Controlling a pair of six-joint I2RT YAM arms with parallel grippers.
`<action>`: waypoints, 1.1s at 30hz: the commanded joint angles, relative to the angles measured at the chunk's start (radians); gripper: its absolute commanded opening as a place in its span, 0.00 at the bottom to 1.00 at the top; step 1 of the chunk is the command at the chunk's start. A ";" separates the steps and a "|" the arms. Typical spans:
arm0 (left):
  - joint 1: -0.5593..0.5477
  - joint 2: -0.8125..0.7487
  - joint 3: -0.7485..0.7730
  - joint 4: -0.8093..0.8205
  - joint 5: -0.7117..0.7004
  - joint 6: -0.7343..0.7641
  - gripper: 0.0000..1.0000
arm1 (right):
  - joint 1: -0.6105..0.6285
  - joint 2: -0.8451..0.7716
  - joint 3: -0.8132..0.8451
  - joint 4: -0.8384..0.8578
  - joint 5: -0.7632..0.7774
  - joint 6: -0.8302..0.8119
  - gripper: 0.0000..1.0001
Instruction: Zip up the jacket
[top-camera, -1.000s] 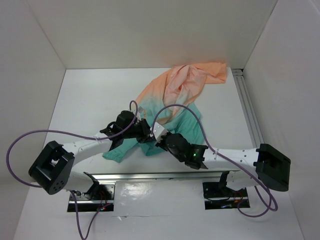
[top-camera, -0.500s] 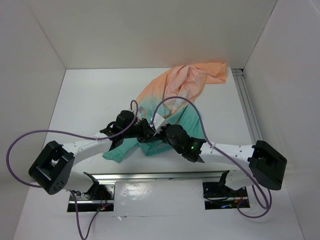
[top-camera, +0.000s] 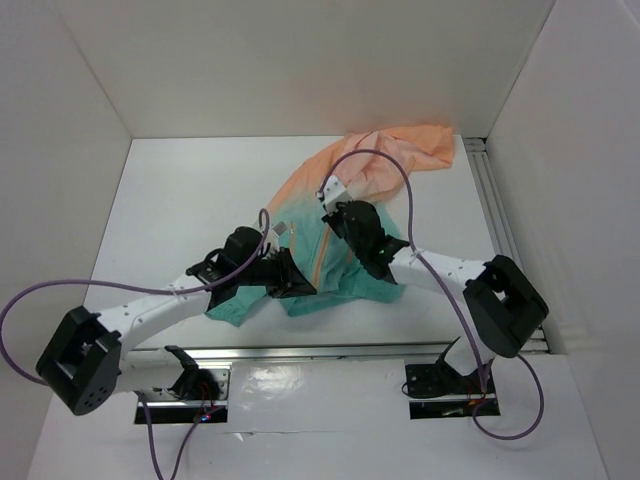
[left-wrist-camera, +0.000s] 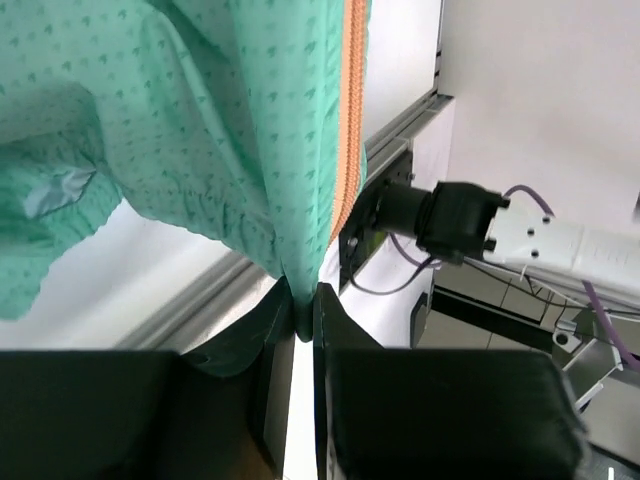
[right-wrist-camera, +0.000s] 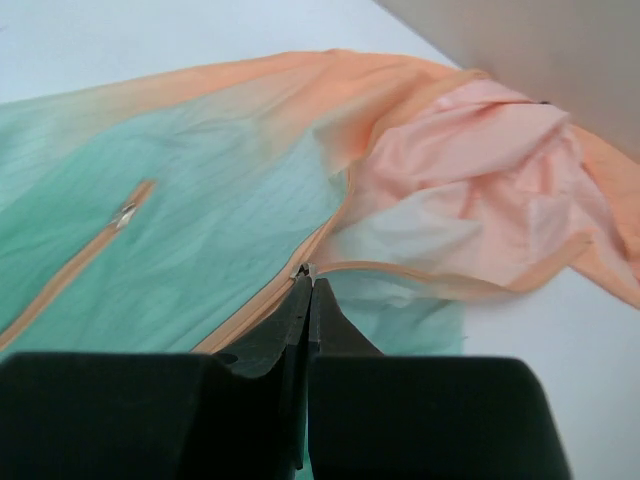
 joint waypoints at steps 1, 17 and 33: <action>-0.007 -0.111 -0.012 -0.187 0.024 0.045 0.00 | -0.120 0.041 0.110 0.097 -0.003 -0.005 0.00; 0.555 -0.046 0.399 -0.474 -0.128 0.193 0.00 | -0.534 0.087 0.325 -0.221 -0.161 0.180 0.00; 0.949 0.134 0.965 -0.577 -0.116 0.261 0.00 | -0.714 -0.063 0.379 -0.366 -0.155 0.268 0.00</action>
